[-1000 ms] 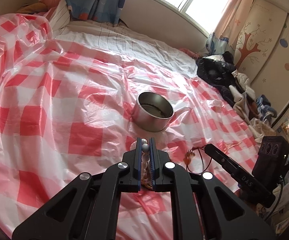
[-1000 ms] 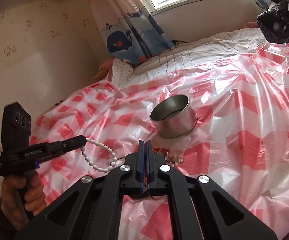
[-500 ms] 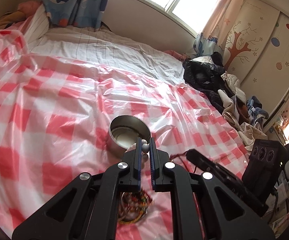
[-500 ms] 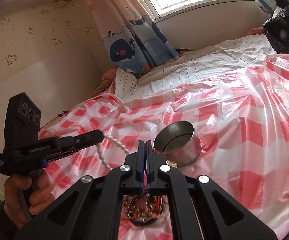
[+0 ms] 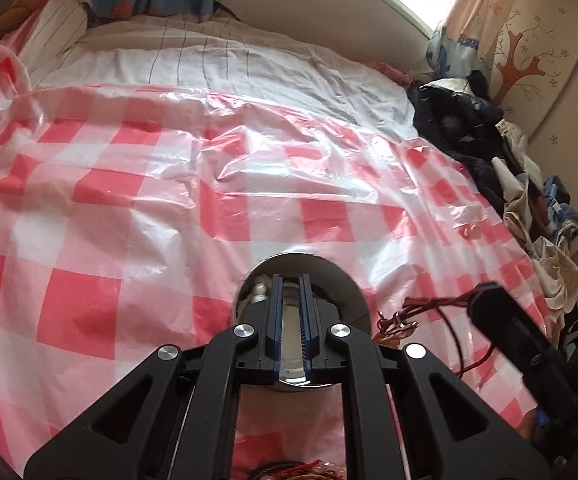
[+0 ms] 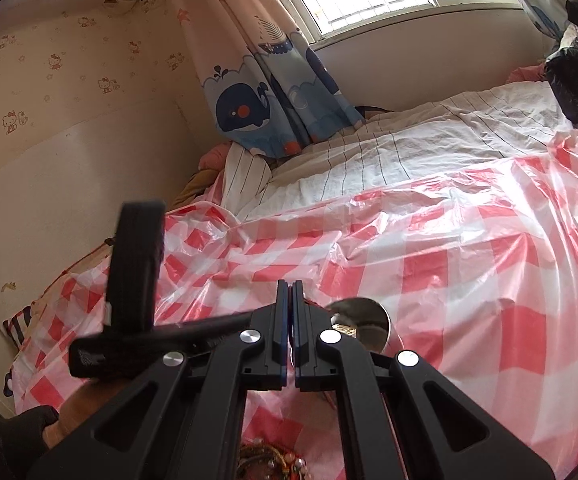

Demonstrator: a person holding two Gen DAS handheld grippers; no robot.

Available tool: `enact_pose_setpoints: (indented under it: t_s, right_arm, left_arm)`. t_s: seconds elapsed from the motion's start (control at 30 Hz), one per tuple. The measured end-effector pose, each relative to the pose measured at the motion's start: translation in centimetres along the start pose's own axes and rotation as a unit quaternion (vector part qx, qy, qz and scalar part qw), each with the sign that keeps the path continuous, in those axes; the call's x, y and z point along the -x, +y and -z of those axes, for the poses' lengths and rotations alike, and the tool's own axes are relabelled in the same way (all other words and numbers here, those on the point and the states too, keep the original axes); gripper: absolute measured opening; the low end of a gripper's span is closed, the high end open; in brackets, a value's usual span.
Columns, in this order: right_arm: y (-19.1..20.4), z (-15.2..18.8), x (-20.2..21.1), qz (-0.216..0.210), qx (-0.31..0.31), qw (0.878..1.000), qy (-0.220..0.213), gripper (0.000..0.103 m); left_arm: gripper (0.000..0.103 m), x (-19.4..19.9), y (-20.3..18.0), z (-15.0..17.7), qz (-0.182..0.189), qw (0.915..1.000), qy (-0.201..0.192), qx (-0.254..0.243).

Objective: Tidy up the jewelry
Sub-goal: 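Open the left tool to drop the pearl bracelet into the tin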

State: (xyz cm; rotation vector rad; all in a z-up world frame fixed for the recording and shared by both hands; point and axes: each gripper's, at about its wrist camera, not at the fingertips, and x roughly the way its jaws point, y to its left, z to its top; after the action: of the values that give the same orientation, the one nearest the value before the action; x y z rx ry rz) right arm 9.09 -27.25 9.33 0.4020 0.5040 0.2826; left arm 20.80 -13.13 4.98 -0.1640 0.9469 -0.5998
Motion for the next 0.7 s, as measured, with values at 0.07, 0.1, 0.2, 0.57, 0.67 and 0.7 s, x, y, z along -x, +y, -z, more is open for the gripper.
enact_pose_setpoints:
  t_s: [0.07, 0.1, 0.2, 0.57, 0.67, 0.7]
  right_arm:
    - [0.1, -0.4, -1.0, -0.002, 0.004, 1.000, 0.000, 0.003]
    - [0.2, -0.5, -1.5, 0.003, 0.009, 1.000, 0.003, 0.003]
    - [-0.5, 0.3, -4.4, 0.072, 0.030, 0.995, 0.058, 0.003]
    - [-1.9, 6.6, 2.1, 0.092, -0.004, 0.991, 0.097, 0.003]
    - [-1.2, 8.8, 3.4, 0.072, -0.017, 0.991, 0.113, 0.003]
    - [-0.9, 9.3, 3.6, 0.065, -0.018, 0.991, 0.118, 0.003]
  left_arm:
    - [0.008, -0.2, 0.9, 0.0, -0.009, 0.9999, 0.005, 0.006]
    - [0.009, -0.1, 1.3, 0.0, -0.013, 0.9999, 0.005, 0.008]
    - [0.011, 0.5, 2.3, 0.2, -0.023, 0.9996, 0.007, 0.017]
    - [0.026, 6.7, 2.9, 6.6, -0.043, 0.9983, 0.030, -0.027]
    - [0.027, 7.6, 3.4, 9.1, -0.039, 0.9978, 0.046, -0.028]
    - [0.028, 7.8, 3.6, 9.8, -0.034, 0.9978, 0.053, -0.022]
